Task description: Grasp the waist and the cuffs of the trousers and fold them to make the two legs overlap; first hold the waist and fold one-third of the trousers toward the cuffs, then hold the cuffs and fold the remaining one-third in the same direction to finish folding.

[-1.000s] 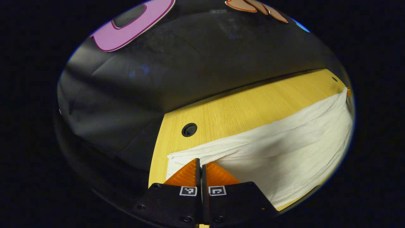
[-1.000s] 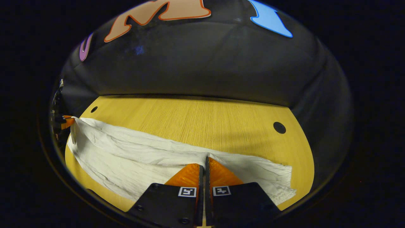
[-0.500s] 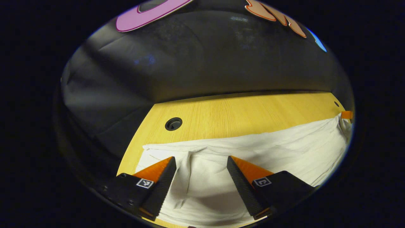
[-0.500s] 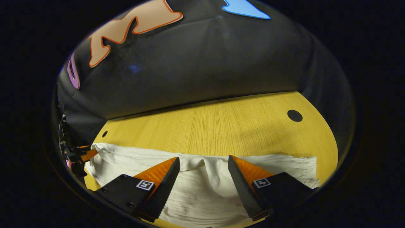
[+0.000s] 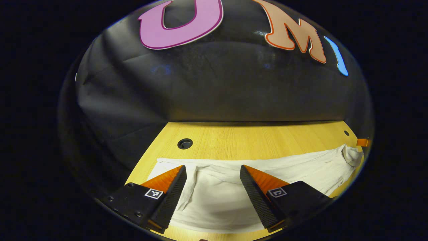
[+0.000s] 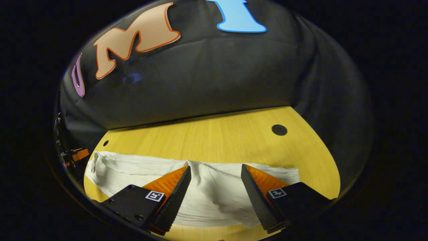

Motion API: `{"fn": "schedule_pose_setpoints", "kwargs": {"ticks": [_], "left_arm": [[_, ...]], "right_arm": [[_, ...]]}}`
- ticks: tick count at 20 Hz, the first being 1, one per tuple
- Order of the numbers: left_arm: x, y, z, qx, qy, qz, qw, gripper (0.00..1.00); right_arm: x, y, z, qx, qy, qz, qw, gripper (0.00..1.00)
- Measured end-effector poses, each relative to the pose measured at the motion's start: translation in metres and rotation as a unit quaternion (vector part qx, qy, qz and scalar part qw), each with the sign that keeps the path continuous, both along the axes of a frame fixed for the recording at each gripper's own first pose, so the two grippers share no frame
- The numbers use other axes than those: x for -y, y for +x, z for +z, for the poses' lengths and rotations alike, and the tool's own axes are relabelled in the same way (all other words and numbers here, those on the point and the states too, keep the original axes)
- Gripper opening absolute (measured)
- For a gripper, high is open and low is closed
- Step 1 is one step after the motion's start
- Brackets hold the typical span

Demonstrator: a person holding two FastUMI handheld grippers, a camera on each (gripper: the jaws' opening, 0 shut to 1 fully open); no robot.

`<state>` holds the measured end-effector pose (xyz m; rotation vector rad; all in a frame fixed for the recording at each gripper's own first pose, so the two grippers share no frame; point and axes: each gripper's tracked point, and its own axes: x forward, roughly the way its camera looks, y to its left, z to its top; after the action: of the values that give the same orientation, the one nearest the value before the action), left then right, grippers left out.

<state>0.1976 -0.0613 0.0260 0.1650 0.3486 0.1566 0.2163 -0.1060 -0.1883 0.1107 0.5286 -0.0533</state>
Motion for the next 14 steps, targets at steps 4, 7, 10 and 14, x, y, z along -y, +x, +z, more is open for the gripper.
{"fn": "schedule_pose_setpoints", "kwargs": {"ticks": [4,7,10,14], "left_arm": [[0.005,-0.028,0.014,0.017,0.015,0.005,1.000,0.98],[0.013,-0.044,0.016,0.022,0.001,0.000,1.000,0.97],[0.022,-0.056,0.022,0.032,-0.013,0.003,0.999,0.97],[0.028,-0.072,0.028,0.043,-0.019,0.012,0.999,0.98]], "right_arm": [[0.063,-0.038,0.005,0.004,-0.019,-0.047,0.999,0.96],[0.108,-0.064,-0.001,-0.006,-0.037,-0.080,0.996,0.96],[0.145,-0.085,-0.015,-0.023,-0.063,-0.103,0.992,0.96],[0.173,-0.105,-0.045,-0.061,-0.084,-0.113,0.988,0.96]]}}
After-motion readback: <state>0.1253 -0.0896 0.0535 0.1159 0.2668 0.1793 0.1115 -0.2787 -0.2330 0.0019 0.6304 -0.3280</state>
